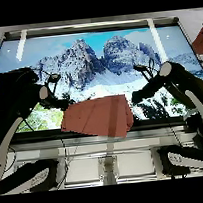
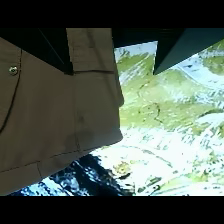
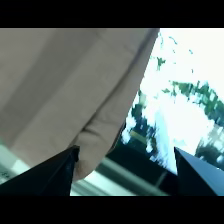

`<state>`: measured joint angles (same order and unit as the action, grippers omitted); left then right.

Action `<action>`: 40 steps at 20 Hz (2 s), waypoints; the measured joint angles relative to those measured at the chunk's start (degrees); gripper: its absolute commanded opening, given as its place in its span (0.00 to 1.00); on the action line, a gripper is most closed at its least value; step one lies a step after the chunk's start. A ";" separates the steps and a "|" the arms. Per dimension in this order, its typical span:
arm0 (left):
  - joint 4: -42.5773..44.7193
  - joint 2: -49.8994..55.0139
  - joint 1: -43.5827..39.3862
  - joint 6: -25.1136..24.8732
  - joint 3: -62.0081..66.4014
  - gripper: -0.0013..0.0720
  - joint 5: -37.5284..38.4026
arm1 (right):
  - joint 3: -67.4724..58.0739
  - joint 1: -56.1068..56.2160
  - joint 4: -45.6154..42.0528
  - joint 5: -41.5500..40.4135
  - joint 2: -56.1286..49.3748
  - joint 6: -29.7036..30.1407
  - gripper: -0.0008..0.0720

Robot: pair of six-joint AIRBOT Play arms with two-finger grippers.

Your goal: Fold the clothes and pants, and hang the long-sleeved shirts on hangers.

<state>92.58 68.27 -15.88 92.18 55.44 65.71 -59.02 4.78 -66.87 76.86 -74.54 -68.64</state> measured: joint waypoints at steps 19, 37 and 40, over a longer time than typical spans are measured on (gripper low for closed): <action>-0.26 -2.14 1.68 -1.51 0.00 0.82 3.08 | 20.44 3.56 31.23 -10.60 -11.74 7.78 0.47; 0.37 -2.14 1.68 -1.51 0.00 0.82 2.99 | -14.99 -15.61 10.84 5.42 -2.97 -3.13 0.02; 0.39 -2.14 1.68 -1.51 0.00 0.82 2.91 | -20.11 -27.93 6.86 9.22 -0.81 -5.49 0.02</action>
<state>92.97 66.13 -14.20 90.67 55.44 68.62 -79.13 -23.16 -60.01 86.08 -75.35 -74.13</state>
